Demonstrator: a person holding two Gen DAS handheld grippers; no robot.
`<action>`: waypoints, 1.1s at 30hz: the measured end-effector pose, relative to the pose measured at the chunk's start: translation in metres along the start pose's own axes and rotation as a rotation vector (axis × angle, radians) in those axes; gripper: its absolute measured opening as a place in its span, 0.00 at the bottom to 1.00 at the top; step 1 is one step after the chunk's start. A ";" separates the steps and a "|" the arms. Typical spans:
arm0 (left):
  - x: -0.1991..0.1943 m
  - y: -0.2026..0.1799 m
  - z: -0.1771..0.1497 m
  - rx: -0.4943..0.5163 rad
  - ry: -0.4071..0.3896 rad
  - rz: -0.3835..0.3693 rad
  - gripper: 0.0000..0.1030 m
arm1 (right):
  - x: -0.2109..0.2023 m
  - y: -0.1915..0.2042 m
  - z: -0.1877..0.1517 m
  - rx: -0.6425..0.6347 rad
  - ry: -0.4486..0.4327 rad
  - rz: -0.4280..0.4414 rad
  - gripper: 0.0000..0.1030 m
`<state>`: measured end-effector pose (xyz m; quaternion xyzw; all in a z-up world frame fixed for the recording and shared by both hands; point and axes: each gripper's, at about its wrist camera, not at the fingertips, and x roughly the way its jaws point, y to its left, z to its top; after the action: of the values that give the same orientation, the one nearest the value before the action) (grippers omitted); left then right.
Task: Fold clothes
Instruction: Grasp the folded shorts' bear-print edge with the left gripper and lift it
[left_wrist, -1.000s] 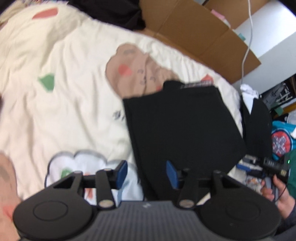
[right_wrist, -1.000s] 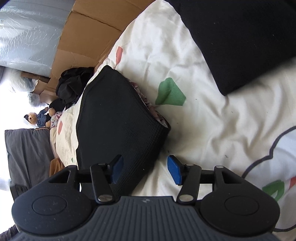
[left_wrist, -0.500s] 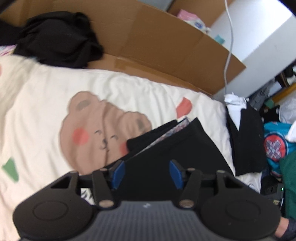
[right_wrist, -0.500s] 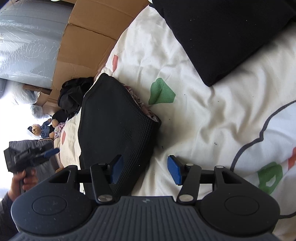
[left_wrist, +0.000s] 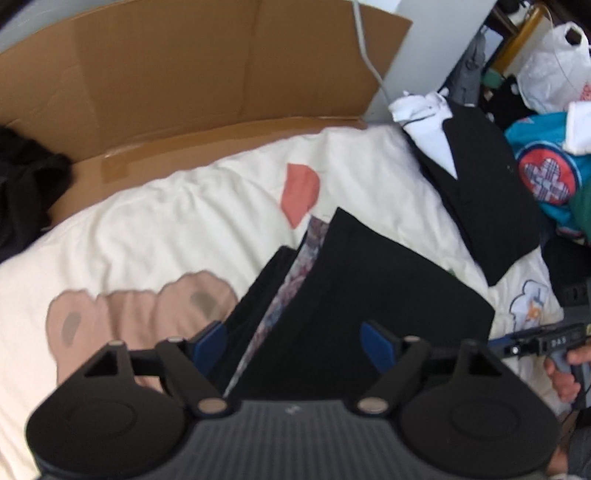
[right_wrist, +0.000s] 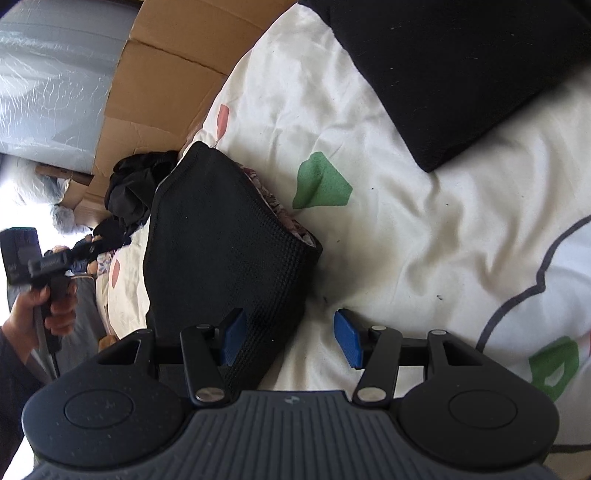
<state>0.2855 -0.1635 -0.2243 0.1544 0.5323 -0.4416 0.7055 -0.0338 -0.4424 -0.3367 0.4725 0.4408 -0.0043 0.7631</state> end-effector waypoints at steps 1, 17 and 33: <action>0.005 0.002 0.003 -0.011 0.000 -0.012 0.80 | 0.001 0.000 0.000 -0.001 0.000 0.001 0.56; 0.061 0.028 0.028 0.044 0.133 -0.259 0.80 | 0.014 0.000 0.004 0.018 -0.020 0.042 0.56; 0.105 0.054 0.023 -0.015 0.165 -0.314 0.99 | 0.025 0.008 0.002 -0.007 0.008 0.056 0.56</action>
<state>0.3465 -0.1975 -0.3226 0.0997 0.6094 -0.5283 0.5827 -0.0136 -0.4293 -0.3479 0.4821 0.4304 0.0206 0.7628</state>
